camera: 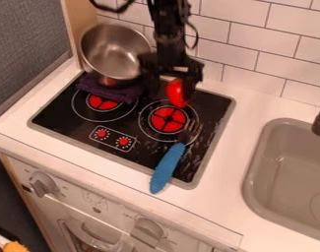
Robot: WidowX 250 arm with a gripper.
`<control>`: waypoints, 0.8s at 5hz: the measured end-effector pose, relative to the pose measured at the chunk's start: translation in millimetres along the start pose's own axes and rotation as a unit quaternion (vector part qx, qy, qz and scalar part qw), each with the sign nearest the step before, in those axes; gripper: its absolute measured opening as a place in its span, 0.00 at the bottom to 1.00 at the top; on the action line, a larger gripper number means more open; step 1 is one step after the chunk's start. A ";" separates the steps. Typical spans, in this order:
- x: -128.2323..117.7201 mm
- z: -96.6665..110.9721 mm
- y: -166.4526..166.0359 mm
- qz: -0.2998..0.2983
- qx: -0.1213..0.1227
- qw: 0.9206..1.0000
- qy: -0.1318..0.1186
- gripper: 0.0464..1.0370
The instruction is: Move the red object in front of the metal bowl
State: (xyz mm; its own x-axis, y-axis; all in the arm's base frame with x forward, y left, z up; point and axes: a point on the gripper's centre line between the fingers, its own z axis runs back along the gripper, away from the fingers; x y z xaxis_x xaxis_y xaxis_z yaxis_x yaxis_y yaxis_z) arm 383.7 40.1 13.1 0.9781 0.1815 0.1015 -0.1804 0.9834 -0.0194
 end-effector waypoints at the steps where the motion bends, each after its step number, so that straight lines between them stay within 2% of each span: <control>1: 2.3 -2.8 -0.1 0.007 -0.005 1.000 0.002 0.92; 2: 1.0 -3.4 -2.7 0.006 -0.011 1.000 -0.006 0.62; 3: -4.6 0.9 -5.2 0.002 -0.015 1.000 -0.009 0.54; 4: -9.4 30.5 -8.4 -0.009 -0.026 0.999 -0.031 0.54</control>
State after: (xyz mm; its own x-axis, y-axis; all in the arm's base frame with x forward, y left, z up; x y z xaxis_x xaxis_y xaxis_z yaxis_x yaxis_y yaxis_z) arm 372.9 30.2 42.6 0.9725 0.1653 0.1640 -0.1559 0.9854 -0.0687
